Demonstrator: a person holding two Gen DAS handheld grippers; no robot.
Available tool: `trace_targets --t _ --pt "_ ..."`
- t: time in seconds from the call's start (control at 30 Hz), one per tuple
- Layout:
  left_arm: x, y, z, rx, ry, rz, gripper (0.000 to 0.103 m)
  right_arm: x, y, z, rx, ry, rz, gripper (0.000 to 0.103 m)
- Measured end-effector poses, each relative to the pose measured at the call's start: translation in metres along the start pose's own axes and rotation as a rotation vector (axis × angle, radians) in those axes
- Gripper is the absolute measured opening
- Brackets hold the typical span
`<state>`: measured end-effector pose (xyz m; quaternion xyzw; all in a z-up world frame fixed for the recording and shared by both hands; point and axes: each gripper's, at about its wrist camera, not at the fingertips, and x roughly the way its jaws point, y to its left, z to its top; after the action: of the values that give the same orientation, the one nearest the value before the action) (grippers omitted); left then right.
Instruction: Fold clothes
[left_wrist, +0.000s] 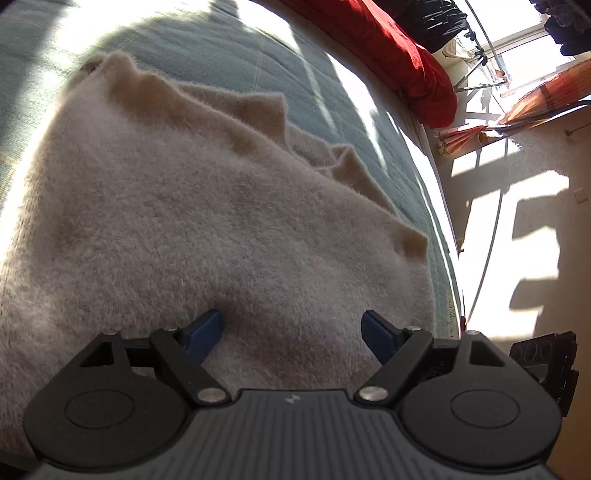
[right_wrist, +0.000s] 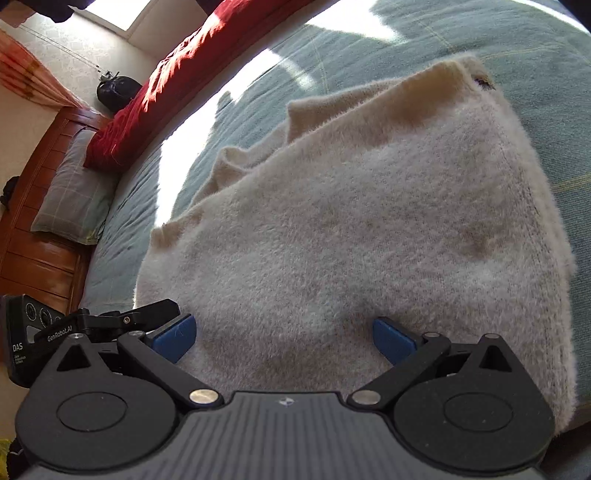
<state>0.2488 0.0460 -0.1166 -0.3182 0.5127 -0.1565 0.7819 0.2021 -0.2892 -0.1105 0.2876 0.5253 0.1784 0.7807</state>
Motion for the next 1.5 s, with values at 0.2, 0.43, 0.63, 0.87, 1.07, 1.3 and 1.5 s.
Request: trace_targets --t 0.2,0.43,0.63,0.87,1.07,1.3,1.5 --pt "-0.037 0.021 0.009 -0.030 -0.132 0.139 0.083 -0.014 -0.005 0.008 0.036 -0.050 -0.007 0.103" --pt "-0.031 0.035 0.012 -0.053 -0.155 0.165 0.083 0.037 0.061 0.012 -0.083 0.064 0.233 0.103" --pt "-0.035 0.040 0.008 -0.013 -0.160 0.156 0.084 0.055 0.058 0.004 -0.090 0.098 0.214 0.103" --pt "-0.036 0.024 0.007 0.036 -0.155 0.198 0.083 -0.008 0.014 0.009 -0.046 -0.079 0.017 0.103" --pt "-0.023 -0.029 0.006 0.207 -0.134 0.120 0.083 -0.022 -0.006 0.012 -0.040 -0.143 -0.081 0.103" --pt "0.011 -0.067 0.002 0.388 -0.115 0.101 0.083 -0.031 0.008 0.018 -0.190 -0.242 -0.171 0.103" --pt "0.040 -0.080 -0.008 0.471 -0.013 -0.014 0.083 -0.040 -0.003 0.033 -0.175 -0.291 -0.180 0.103"
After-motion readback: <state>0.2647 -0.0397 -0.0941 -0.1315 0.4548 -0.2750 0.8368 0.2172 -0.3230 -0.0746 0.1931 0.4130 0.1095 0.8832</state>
